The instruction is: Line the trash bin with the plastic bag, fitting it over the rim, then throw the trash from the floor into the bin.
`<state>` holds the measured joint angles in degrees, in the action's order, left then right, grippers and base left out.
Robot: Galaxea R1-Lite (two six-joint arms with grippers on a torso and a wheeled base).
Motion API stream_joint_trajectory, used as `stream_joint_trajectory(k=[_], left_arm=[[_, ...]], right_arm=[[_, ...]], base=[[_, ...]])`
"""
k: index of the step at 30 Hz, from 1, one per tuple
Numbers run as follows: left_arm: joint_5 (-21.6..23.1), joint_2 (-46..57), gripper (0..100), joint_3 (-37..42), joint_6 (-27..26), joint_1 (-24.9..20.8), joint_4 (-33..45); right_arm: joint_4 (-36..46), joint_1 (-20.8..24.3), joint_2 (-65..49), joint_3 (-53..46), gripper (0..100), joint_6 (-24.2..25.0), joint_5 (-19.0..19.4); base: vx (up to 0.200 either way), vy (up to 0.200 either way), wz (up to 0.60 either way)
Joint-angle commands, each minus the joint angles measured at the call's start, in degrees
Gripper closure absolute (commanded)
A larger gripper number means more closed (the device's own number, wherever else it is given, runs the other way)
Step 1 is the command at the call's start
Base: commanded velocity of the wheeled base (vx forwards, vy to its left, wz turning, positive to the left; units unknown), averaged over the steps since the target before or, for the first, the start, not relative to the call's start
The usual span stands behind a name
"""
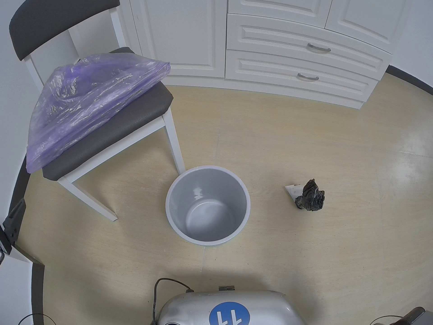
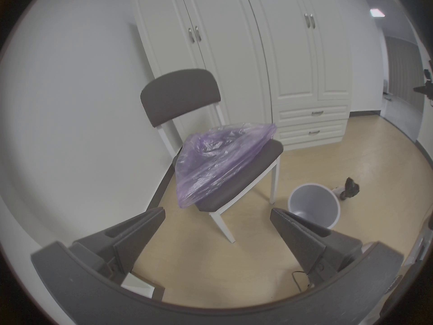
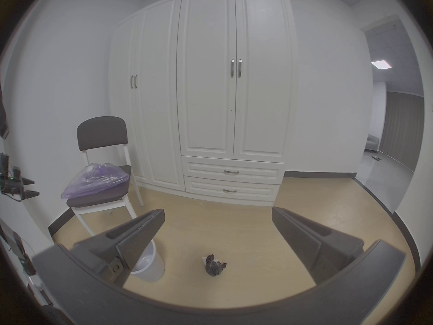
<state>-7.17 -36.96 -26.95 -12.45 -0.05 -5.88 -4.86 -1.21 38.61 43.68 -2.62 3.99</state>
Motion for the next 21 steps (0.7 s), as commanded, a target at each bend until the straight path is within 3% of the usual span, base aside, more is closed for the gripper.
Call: stream_joint_trajectory(k=[1, 6, 13, 18, 21], left_arm=[[-2.41, -8.48, 0, -0.64, -0.21, -0.04, -0.36], [-3.91, -14.54, 0, -1.96, -0.39, -0.04, -1.68], [-4.43, -21.57, 0, -1.17, -0.74, -0.04, -8.54], [-4.17, -21.84, 0, -0.12, -2.67, 3.56, -8.8], [-3.64, -22.36, 0, 0.59, -6.54, 10.6, -8.98]], right_arm=[[-0.06, 1.12, 2.44, -0.52, 0, 1.3, 0.06], [-0.85, 1.38, 3.93, -2.55, 0, 5.79, 0.14], [-8.58, 2.96, 12.98, -3.07, 0, 11.15, -2.32], [-11.13, 7.01, 19.22, -2.9, 0, 15.98, -7.15], [-17.46, 11.67, 24.06, -2.9, 0, 18.88, -13.65]], base=[[0.0, 0.0, 0.0], [0.0, 0.0, 0.0], [0.0, 0.0, 0.0], [0.0, 0.0, 0.0], [0.0, 0.0, 0.0]])
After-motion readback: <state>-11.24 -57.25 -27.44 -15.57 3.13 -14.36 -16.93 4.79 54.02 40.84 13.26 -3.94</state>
